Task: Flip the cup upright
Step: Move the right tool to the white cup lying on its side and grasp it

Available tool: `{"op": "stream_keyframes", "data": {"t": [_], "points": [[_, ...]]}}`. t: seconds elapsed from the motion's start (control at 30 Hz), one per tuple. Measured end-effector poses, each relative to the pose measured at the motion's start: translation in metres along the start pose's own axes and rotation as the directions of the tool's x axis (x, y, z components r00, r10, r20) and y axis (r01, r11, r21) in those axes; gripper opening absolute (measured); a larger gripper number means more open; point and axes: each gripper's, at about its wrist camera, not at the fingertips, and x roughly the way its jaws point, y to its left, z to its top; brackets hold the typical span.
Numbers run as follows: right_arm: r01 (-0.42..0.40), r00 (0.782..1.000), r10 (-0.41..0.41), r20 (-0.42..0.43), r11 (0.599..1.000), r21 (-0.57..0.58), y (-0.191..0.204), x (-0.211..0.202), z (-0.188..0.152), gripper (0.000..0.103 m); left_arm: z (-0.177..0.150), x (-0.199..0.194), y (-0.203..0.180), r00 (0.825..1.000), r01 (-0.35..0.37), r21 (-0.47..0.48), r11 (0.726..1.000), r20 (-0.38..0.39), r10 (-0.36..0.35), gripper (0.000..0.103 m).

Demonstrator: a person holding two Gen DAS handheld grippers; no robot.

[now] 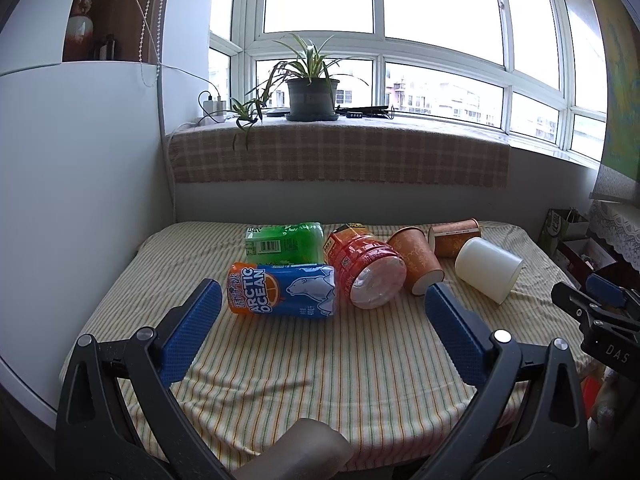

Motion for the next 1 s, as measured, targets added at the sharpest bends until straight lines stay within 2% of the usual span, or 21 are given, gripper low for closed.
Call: {"op": "stream_keyframes", "data": {"t": [0.3,0.47,0.7,0.8,0.9,1.0], "points": [[0.025,1.000,-0.025,-0.006,0.999,0.033,-0.019,0.002,-0.001,0.081,0.012,0.023,-0.020,0.995,0.087,0.096,0.992,-0.054,-0.082,0.103],[0.035,0.999,-0.034,-0.018,0.997,0.067,-0.033,0.009,-0.005,0.081,0.023,0.049,-0.039,0.985,0.153,0.194,0.969,-0.109,-0.133,0.103],[0.048,0.998,-0.044,-0.035,0.993,0.106,-0.054,0.015,-0.010,0.081,0.041,0.094,-0.063,0.951,0.267,0.271,0.925,-0.227,-0.208,0.103],[0.054,0.998,-0.050,-0.042,0.991,0.124,-0.064,0.017,-0.013,0.081,0.047,0.106,-0.076,0.940,0.301,0.301,0.905,-0.255,-0.228,0.103],[0.064,0.997,-0.057,-0.054,0.987,0.145,-0.074,0.019,-0.016,0.081,0.052,0.118,-0.092,0.920,0.342,0.319,0.884,-0.305,-0.247,0.103],[0.067,0.996,-0.057,-0.072,0.987,0.146,-0.081,0.024,-0.016,0.081,0.053,0.121,-0.107,0.910,0.370,0.351,0.860,-0.321,-0.261,0.103]]}}
